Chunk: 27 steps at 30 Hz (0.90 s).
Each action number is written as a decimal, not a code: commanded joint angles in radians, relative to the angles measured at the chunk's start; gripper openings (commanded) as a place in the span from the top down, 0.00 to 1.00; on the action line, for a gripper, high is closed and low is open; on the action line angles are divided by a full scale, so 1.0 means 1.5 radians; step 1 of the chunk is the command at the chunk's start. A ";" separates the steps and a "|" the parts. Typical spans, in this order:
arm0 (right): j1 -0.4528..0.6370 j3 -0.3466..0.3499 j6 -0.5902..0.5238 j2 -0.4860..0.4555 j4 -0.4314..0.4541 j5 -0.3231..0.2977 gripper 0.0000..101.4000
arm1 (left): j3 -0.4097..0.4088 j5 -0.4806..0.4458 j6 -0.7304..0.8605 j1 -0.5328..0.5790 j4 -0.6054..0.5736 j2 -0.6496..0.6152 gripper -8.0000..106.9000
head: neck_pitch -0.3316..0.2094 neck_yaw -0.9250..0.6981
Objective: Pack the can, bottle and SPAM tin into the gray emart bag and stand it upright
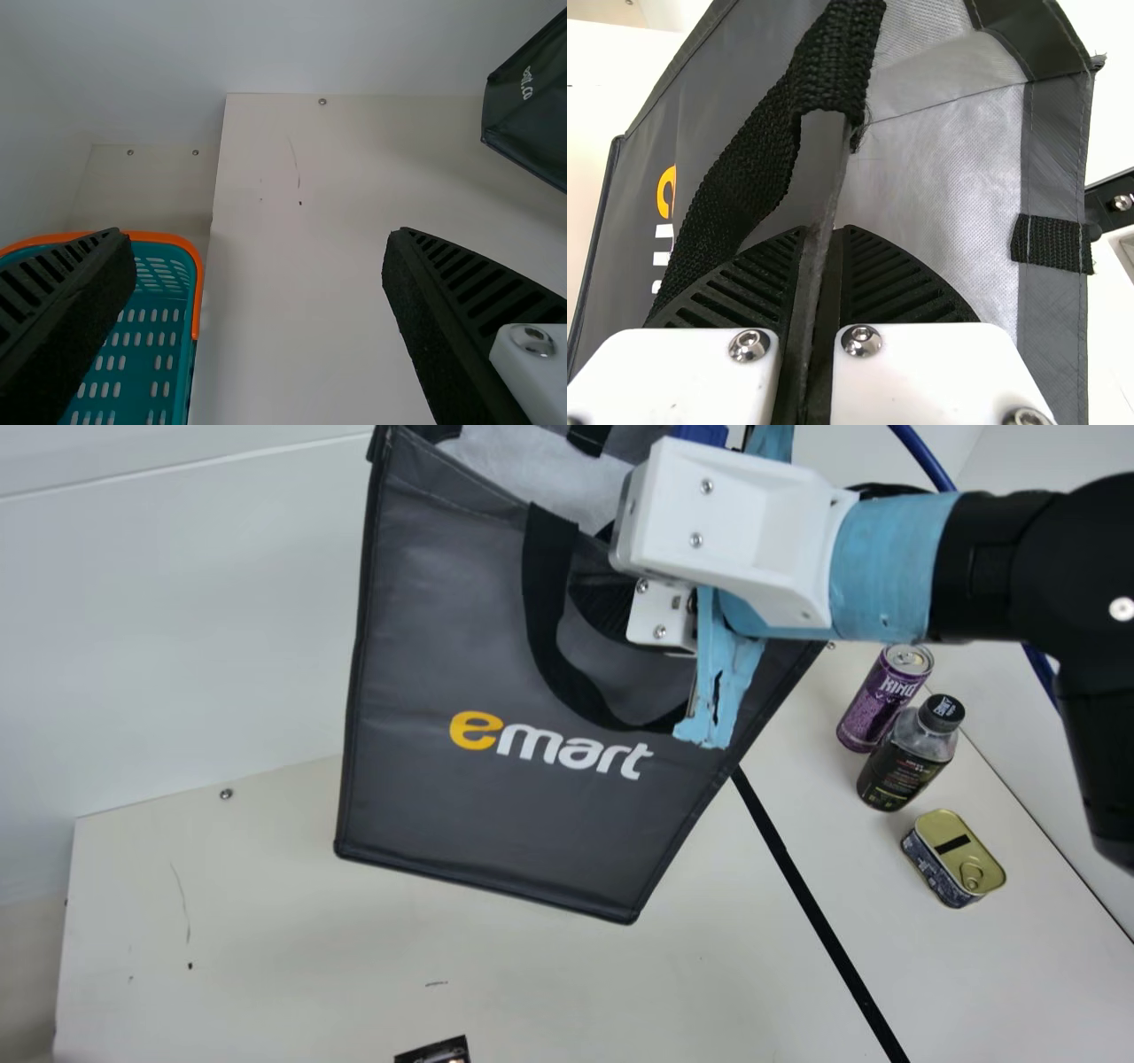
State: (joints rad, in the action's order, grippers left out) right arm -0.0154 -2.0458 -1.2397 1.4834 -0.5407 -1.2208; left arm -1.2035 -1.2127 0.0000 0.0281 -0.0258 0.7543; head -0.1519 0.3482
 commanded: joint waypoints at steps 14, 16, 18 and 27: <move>-0.027 0.110 0.001 -0.074 0.024 0.001 1.00 | 0.000 0.000 0.000 0.000 0.000 0.000 0.15 | -0.015 0.001; -0.027 0.126 0.000 -0.081 0.024 0.001 1.00 | 0.000 0.000 0.000 0.000 0.000 0.000 0.15 | -0.015 0.001; -0.027 0.142 -0.002 -0.087 0.024 0.001 1.00 | 0.000 0.000 0.000 0.000 0.000 0.000 0.15 | -0.015 0.001; -0.016 0.202 -0.010 -0.103 0.005 0.001 1.00 | 0.000 0.000 0.000 0.000 0.000 0.000 0.15 | -0.015 0.001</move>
State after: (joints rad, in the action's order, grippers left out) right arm -0.0407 -1.7505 -1.2562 1.3295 -0.5277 -1.2173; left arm -1.2035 -1.2127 0.0000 0.0281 -0.0258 0.7543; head -0.1519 0.3482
